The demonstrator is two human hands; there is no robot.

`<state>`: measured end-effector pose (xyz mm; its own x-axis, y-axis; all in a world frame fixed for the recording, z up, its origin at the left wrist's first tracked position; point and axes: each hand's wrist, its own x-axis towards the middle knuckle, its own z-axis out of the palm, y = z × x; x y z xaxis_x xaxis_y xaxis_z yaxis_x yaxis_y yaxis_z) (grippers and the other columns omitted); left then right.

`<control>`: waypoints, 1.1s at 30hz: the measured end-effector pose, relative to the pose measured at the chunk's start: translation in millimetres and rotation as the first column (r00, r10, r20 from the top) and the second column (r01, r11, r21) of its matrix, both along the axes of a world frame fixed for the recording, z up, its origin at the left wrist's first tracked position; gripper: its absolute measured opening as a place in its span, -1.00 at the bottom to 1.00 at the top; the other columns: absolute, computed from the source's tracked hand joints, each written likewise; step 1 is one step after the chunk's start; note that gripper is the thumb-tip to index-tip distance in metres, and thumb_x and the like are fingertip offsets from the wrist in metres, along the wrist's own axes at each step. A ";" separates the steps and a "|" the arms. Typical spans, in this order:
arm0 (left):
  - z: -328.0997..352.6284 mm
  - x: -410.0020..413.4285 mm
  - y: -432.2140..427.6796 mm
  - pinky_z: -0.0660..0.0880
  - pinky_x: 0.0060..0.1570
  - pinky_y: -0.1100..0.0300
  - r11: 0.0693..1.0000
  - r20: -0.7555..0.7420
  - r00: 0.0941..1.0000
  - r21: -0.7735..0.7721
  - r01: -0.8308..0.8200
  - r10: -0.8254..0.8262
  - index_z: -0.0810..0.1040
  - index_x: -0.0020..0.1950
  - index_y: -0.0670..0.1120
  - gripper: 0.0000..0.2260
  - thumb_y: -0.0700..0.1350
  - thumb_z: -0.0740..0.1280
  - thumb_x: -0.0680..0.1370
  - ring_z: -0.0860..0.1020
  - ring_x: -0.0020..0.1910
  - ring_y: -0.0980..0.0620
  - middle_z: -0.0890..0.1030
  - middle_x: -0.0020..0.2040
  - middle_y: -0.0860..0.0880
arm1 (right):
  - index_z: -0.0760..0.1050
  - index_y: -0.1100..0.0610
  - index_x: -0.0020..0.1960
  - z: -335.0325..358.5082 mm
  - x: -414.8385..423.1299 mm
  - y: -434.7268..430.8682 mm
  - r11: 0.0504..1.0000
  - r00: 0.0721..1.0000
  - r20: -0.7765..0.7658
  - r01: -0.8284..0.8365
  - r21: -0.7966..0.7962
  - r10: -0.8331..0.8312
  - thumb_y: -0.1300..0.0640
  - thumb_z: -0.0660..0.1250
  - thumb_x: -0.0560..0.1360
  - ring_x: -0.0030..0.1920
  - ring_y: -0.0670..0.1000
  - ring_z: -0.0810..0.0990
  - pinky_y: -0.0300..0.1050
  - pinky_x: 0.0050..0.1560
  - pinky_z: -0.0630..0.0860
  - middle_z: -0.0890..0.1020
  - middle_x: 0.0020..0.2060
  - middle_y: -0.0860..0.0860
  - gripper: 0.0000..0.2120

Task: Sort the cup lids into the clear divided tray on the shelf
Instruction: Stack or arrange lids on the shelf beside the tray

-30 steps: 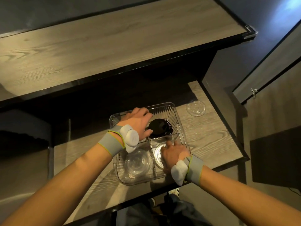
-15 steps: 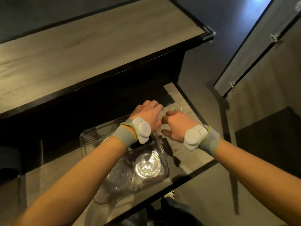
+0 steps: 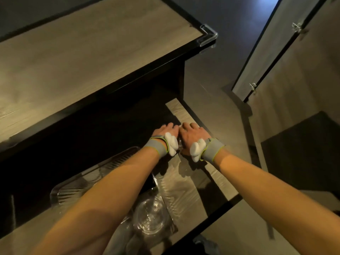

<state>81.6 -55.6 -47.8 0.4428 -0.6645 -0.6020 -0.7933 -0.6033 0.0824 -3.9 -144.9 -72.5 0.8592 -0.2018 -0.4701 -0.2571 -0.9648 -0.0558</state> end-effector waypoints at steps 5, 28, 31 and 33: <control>-8.9 1.1 -3.6 0.44 0.23 -0.10 0.999 -0.003 0.999 -0.024 -0.045 0.044 0.31 0.38 -0.13 -0.46 -0.04 0.39 0.47 0.36 0.34 -0.20 0.34 0.36 -0.14 | 0.20 0.14 0.49 -6.6 4.5 -2.5 0.998 0.999 0.047 0.006 0.062 -0.009 -0.21 0.31 0.45 0.33 0.23 0.33 0.08 0.27 0.42 0.25 0.44 0.18 -0.25; 138.7 -30.1 117.1 0.33 0.32 -0.05 0.958 0.106 0.991 -0.284 -0.051 0.084 0.19 0.48 -0.04 -0.30 0.17 0.38 0.45 0.35 0.36 -0.12 0.36 0.39 -0.10 | 0.25 0.03 0.46 136.9 -27.5 66.5 0.979 0.927 0.328 -0.201 0.020 0.183 -0.39 0.28 0.37 0.29 0.18 0.37 0.06 0.22 0.46 0.42 0.30 0.13 -0.19; 147.6 -40.8 168.6 0.38 0.31 -0.04 0.954 0.182 0.966 -0.270 -0.131 0.184 0.22 0.46 -0.03 -0.34 0.17 0.37 0.46 0.38 0.34 -0.12 0.39 0.36 -0.10 | 0.24 0.04 0.46 150.2 -23.5 115.0 0.956 0.910 0.330 -0.287 0.059 0.252 -0.31 0.35 0.36 0.28 0.18 0.37 0.05 0.20 0.47 0.40 0.31 0.13 -0.20; 147.8 -48.6 207.4 0.40 0.29 -0.02 0.949 0.170 0.955 -0.246 -0.198 0.243 0.24 0.45 -0.02 -0.35 0.19 0.36 0.45 0.40 0.32 -0.12 0.41 0.34 -0.09 | 0.25 0.05 0.44 151.0 -25.1 148.4 0.928 0.889 0.335 -0.361 0.094 0.312 -0.29 0.36 0.36 0.28 0.18 0.36 0.05 0.21 0.46 0.40 0.31 0.13 -0.22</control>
<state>33.0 151.8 100.0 0.6876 -0.6440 -0.3354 -0.6563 -0.7488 0.0923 -29.0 3.5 78.6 0.9690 0.1772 -0.1718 0.1358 -0.9640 -0.2287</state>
